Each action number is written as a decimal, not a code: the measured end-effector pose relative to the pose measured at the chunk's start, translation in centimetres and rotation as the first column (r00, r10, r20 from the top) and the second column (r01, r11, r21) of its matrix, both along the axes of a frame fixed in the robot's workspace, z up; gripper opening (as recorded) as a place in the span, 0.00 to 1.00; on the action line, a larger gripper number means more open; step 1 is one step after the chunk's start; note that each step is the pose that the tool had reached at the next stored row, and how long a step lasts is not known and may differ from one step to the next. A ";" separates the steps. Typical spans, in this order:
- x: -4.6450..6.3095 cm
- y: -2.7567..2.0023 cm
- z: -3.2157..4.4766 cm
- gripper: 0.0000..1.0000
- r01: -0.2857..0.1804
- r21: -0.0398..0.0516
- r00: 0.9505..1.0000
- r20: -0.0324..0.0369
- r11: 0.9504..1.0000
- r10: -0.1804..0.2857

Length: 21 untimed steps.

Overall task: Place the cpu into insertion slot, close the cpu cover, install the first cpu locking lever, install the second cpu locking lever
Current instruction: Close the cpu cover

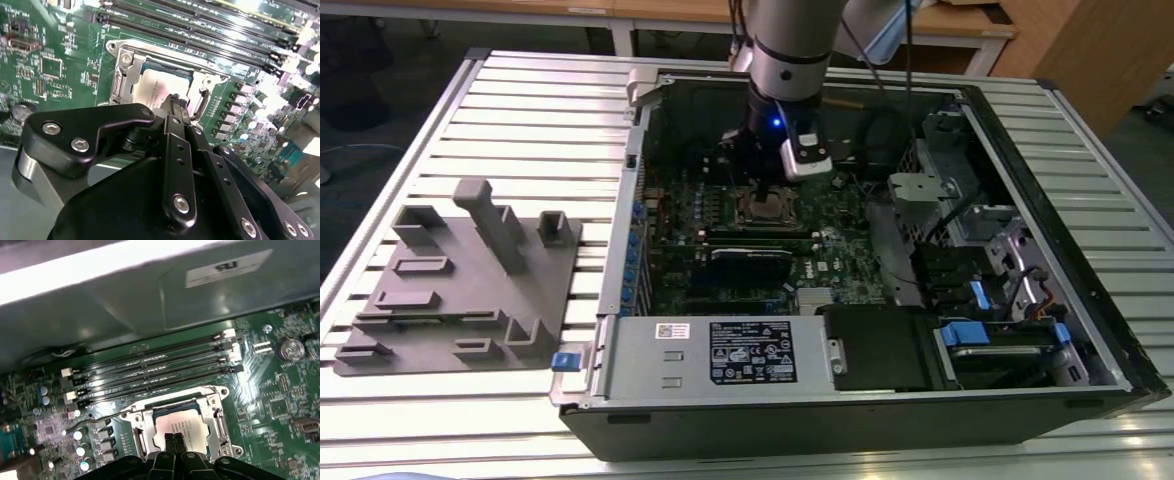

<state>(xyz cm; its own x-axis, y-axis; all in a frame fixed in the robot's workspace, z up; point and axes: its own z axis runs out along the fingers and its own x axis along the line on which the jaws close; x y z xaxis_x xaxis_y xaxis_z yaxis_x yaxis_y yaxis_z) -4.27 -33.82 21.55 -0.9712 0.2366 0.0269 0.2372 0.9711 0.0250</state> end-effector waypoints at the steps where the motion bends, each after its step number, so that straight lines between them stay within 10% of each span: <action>1: 0.0 0.00 -0.03 0.11 -0.013 0.001 1.000 0.001 1.000 0.013; 14: 0.0 0.00 -0.31 0.11 -0.142 0.018 0.990 0.030 0.990 0.141; 21: 0.0 -0.01 -0.33 0.11 -0.154 0.019 0.988 0.032 0.988 0.154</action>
<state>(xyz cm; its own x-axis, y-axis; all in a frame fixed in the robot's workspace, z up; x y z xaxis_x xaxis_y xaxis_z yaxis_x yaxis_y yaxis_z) -4.27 -33.83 21.22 -0.9965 0.0837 0.0001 0.0836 0.9952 0.0507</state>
